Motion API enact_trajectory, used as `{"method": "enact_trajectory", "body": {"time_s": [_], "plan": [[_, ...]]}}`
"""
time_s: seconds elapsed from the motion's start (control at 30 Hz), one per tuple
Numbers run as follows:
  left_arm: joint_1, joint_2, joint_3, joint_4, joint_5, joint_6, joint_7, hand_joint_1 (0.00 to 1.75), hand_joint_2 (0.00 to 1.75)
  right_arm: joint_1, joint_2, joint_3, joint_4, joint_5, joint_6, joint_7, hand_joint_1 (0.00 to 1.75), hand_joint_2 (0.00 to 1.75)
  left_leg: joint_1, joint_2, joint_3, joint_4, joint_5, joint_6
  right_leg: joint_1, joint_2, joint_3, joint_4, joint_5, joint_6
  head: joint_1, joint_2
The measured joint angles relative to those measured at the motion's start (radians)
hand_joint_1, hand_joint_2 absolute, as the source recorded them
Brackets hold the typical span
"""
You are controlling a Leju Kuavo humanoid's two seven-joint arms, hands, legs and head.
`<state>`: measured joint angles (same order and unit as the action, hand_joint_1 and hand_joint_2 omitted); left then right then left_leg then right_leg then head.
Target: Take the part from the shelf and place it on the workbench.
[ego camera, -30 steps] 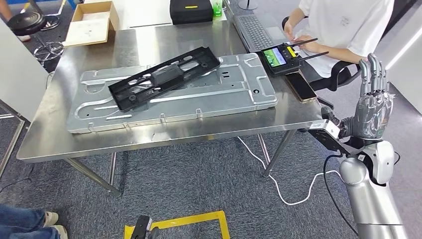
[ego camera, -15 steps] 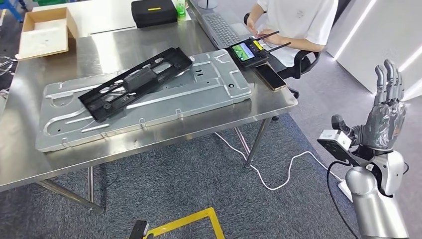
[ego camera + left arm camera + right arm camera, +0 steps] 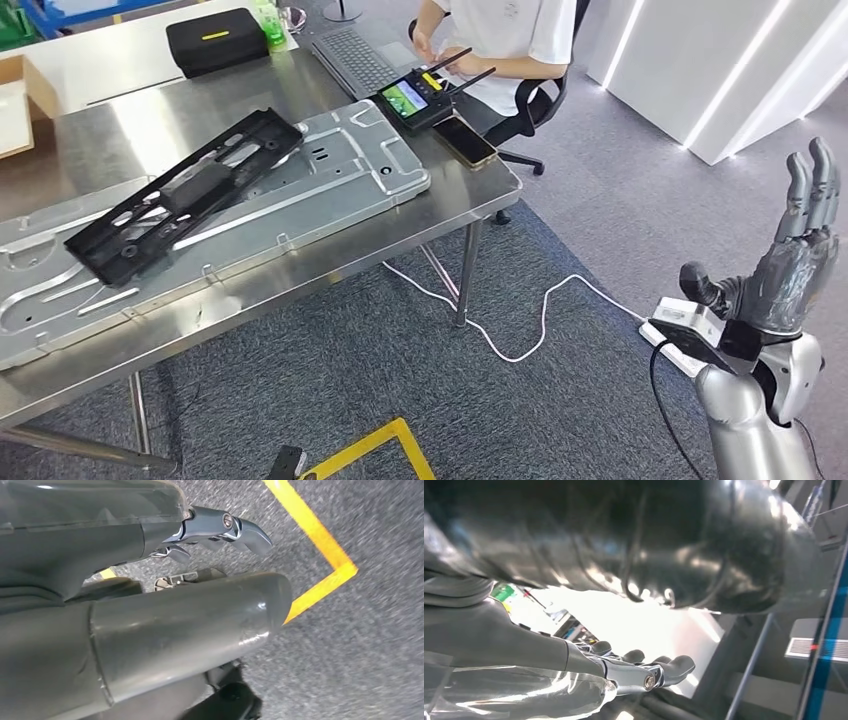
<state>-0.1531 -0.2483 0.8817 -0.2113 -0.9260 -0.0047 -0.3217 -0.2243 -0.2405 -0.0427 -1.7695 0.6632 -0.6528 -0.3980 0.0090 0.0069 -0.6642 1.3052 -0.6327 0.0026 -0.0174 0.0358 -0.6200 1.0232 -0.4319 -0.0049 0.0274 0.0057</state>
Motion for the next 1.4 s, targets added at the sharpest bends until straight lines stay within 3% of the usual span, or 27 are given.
{"method": "enact_trajectory", "body": {"time_s": [0.03, 0.07, 0.13, 0.2, 0.27, 0.3, 0.37, 0.43, 0.5, 0.53, 0.57, 0.67, 0.7, 0.8, 0.87, 0.93, 0.97, 1.0, 1.03, 1.1, 1.17, 1.23, 1.3, 1.33, 1.4], "plan": [[0.005, 0.002, 0.000, 0.000, 0.000, 0.002, 0.001, 0.00, 0.00, 0.014, 0.006, 0.000, -0.008, -0.004, -0.004, -0.006, 0.00, 0.00, 0.000, -0.002, 0.004, -0.013, 0.020, 0.003, 0.001, 0.014, 0.000, 0.001, 0.000, 0.000, 0.000, 0.000], [0.008, 0.004, 0.000, 0.000, -0.001, 0.004, 0.002, 0.00, 0.00, 0.027, 0.012, 0.000, -0.017, -0.009, -0.010, -0.014, 0.00, 0.00, 0.000, -0.008, 0.026, -0.065, 0.056, 0.007, 0.002, 0.028, 0.001, 0.002, 0.000, 0.000, 0.000, 0.000], [0.014, 0.014, 0.000, 0.000, -0.004, 0.011, 0.003, 0.00, 0.00, 0.053, 0.029, 0.000, -0.034, -0.021, -0.025, -0.034, 0.00, 0.00, 0.001, -0.050, 0.087, -0.207, 0.122, 0.019, 0.004, 0.053, 0.000, 0.005, 0.001, 0.002, 0.000, 0.000], [0.019, 0.025, 0.000, 0.000, -0.005, 0.017, 0.003, 0.00, 0.00, 0.076, 0.049, 0.003, -0.048, -0.033, -0.036, -0.054, 0.00, 0.00, 0.000, -0.079, 0.117, -0.280, 0.141, 0.024, 0.002, 0.075, -0.004, 0.006, 0.004, 0.010, 0.000, 0.000], [0.023, 0.033, 0.000, 0.000, -0.005, 0.018, 0.002, 0.00, 0.00, 0.096, 0.061, 0.006, -0.059, -0.038, -0.041, -0.063, 0.00, 0.00, -0.002, -0.064, 0.122, -0.288, 0.143, 0.027, -0.002, 0.097, -0.009, 0.000, 0.011, 0.025, 0.000, 0.000], [0.024, 0.036, 0.000, 0.000, -0.005, 0.019, 0.001, 0.00, 0.00, 0.104, 0.064, 0.007, -0.064, -0.040, -0.043, -0.066, 0.00, 0.00, -0.001, -0.051, 0.126, -0.296, 0.149, 0.031, -0.002, 0.094, -0.011, 0.001, 0.010, 0.030, 0.000, 0.000], [0.025, 0.040, 0.000, 0.000, -0.002, 0.024, -0.001, 0.00, 0.00, 0.109, 0.069, 0.008, -0.071, -0.047, -0.045, -0.074, 0.00, 0.00, 0.003, -0.025, 0.131, -0.312, 0.161, 0.043, 0.002, 0.046, -0.033, 0.045, -0.021, 0.038, 0.003, 0.000], [0.027, 0.045, 0.001, 0.000, 0.009, 0.032, -0.006, 0.00, 0.00, 0.109, 0.077, 0.010, -0.074, -0.060, -0.046, -0.088, 0.00, 0.00, 0.000, 0.002, 0.131, -0.316, 0.165, 0.049, 0.001, -0.013, -0.087, 0.164, -0.087, 0.043, 0.004, 0.000], [0.031, 0.049, 0.005, 0.000, 0.027, 0.035, -0.014, 0.00, 0.00, 0.110, 0.089, 0.016, -0.075, -0.069, -0.046, -0.100, 0.00, 0.00, -0.003, 0.030, 0.130, -0.315, 0.163, 0.049, -0.004, -0.030, -0.130, 0.259, -0.120, 0.050, 0.004, 0.000], [0.032, 0.050, 0.009, 0.000, 0.035, 0.034, -0.019, 0.00, 0.00, 0.110, 0.095, 0.021, -0.076, -0.070, -0.046, -0.105, 0.00, 0.00, -0.003, 0.044, 0.130, -0.314, 0.162, 0.048, -0.006, -0.034, -0.126, 0.256, -0.110, 0.052, 0.004, 0.000], [0.033, 0.050, 0.013, 0.000, 0.042, 0.033, -0.023, 0.00, 0.00, 0.111, 0.101, 0.026, -0.078, -0.071, -0.046, -0.109, 0.00, 0.00, -0.003, 0.057, 0.130, -0.313, 0.160, 0.045, -0.007, -0.040, -0.099, 0.212, -0.083, 0.053, 0.004, 0.000], [0.033, 0.050, 0.020, 0.000, 0.047, 0.032, -0.032, 0.00, 0.00, 0.111, 0.117, 0.039, -0.090, -0.071, -0.046, -0.118, 0.00, 0.00, -0.008, 0.087, 0.136, -0.308, 0.150, 0.033, 0.000, -0.090, 0.009, 0.023, -0.015, 0.042, 0.004, 0.000], [0.033, 0.050, 0.021, 0.000, 0.047, 0.032, -0.033, 0.00, 0.00, 0.111, 0.121, 0.042, -0.094, -0.071, -0.046, -0.120, 0.00, 0.00, -0.010, 0.094, 0.138, -0.307, 0.147, 0.028, 0.004, -0.099, 0.021, -0.002, -0.011, 0.036, 0.004, 0.000], [0.033, 0.049, 0.023, 0.000, 0.046, 0.028, -0.035, 0.00, 0.00, 0.117, 0.132, 0.046, -0.105, -0.071, -0.046, -0.132, 0.00, 0.00, -0.009, 0.111, 0.146, -0.306, 0.140, 0.011, 0.007, -0.073, 0.019, -0.008, -0.009, 0.019, 0.003, 0.000], [0.036, 0.049, 0.024, 0.000, 0.044, 0.025, -0.035, 0.00, 0.00, 0.127, 0.145, 0.047, -0.116, -0.070, -0.047, -0.151, 0.00, 0.00, -0.006, 0.077, 0.133, -0.267, 0.106, 0.001, 0.001, -0.054, 0.021, -0.015, -0.004, 0.006, 0.003, 0.000], [0.045, 0.049, 0.025, 0.000, 0.044, 0.025, -0.034, 0.00, 0.00, 0.142, 0.164, 0.048, -0.127, -0.070, -0.047, -0.175, 0.00, 0.00, -0.002, 0.022, 0.081, -0.144, 0.037, -0.005, 0.000, -0.033, 0.021, -0.017, -0.001, -0.003, 0.002, 0.000], [0.051, 0.049, 0.026, 0.000, 0.044, 0.026, -0.034, 0.00, 0.00, 0.153, 0.174, 0.048, -0.131, -0.072, -0.047, -0.186, 0.00, 0.00, -0.002, 0.009, 0.048, -0.073, 0.007, -0.006, 0.002, -0.020, 0.019, -0.016, 0.000, -0.005, 0.001, 0.000], [0.058, 0.049, 0.026, 0.000, 0.044, 0.027, -0.035, 0.00, 0.00, 0.164, 0.183, 0.048, -0.134, -0.075, -0.047, -0.195, 0.00, 0.00, -0.002, 0.003, 0.024, -0.023, -0.006, -0.006, 0.003, -0.005, 0.018, -0.015, 0.000, -0.006, 0.001, 0.000], [0.064, 0.049, 0.027, 0.000, 0.044, 0.027, -0.035, 0.00, 0.00, 0.174, 0.190, 0.047, -0.136, -0.079, -0.047, -0.201, 0.00, 0.00, -0.002, 0.001, 0.016, -0.011, 0.002, -0.005, 0.005, 0.010, 0.018, -0.014, 0.000, -0.006, 0.001, 0.000], [0.071, 0.049, 0.028, 0.000, 0.044, 0.029, -0.036, 0.00, 0.00, 0.186, 0.202, 0.045, -0.142, -0.090, -0.047, -0.211, 0.00, 0.00, -0.002, -0.013, 0.055, -0.108, 0.072, 0.002, 0.005, 0.040, 0.017, -0.008, -0.001, -0.005, 0.002, 0.000], [0.072, 0.050, 0.031, 0.000, 0.044, 0.030, -0.037, 0.00, 0.00, 0.192, 0.209, 0.042, -0.147, -0.097, -0.047, -0.216, 0.00, 0.00, -0.001, -0.059, 0.111, -0.240, 0.127, 0.010, 0.006, 0.066, 0.013, 0.000, -0.002, 0.000, 0.002, 0.000], [0.072, 0.051, 0.034, 0.000, 0.044, 0.030, -0.038, 0.00, 0.00, 0.196, 0.213, 0.039, -0.149, -0.103, -0.047, -0.217, 0.00, 0.00, -0.002, -0.081, 0.129, -0.288, 0.135, 0.015, 0.004, 0.088, 0.006, 0.003, 0.000, 0.011, 0.002, 0.000], [0.071, 0.052, 0.035, 0.000, 0.044, 0.031, -0.038, 0.00, 0.00, 0.204, 0.216, 0.033, -0.151, -0.109, -0.047, -0.220, 0.00, 0.00, -0.003, -0.058, 0.134, -0.296, 0.142, 0.024, 0.001, 0.104, 0.002, 0.000, 0.006, 0.025, 0.002, 0.000], [0.070, 0.052, 0.035, 0.000, 0.044, 0.033, -0.038, 0.00, 0.00, 0.209, 0.218, 0.028, -0.152, -0.114, -0.047, -0.223, 0.00, 0.00, -0.002, -0.045, 0.137, -0.303, 0.148, 0.031, 0.002, 0.089, -0.002, 0.006, 0.001, 0.029, 0.002, 0.000], [0.070, 0.052, 0.036, 0.000, 0.043, 0.036, -0.039, 0.00, 0.00, 0.216, 0.220, 0.018, -0.153, -0.124, -0.047, -0.233, 0.00, 0.00, 0.001, -0.019, 0.140, -0.316, 0.158, 0.043, 0.005, 0.027, -0.034, 0.069, -0.041, 0.034, 0.005, 0.000]]}}
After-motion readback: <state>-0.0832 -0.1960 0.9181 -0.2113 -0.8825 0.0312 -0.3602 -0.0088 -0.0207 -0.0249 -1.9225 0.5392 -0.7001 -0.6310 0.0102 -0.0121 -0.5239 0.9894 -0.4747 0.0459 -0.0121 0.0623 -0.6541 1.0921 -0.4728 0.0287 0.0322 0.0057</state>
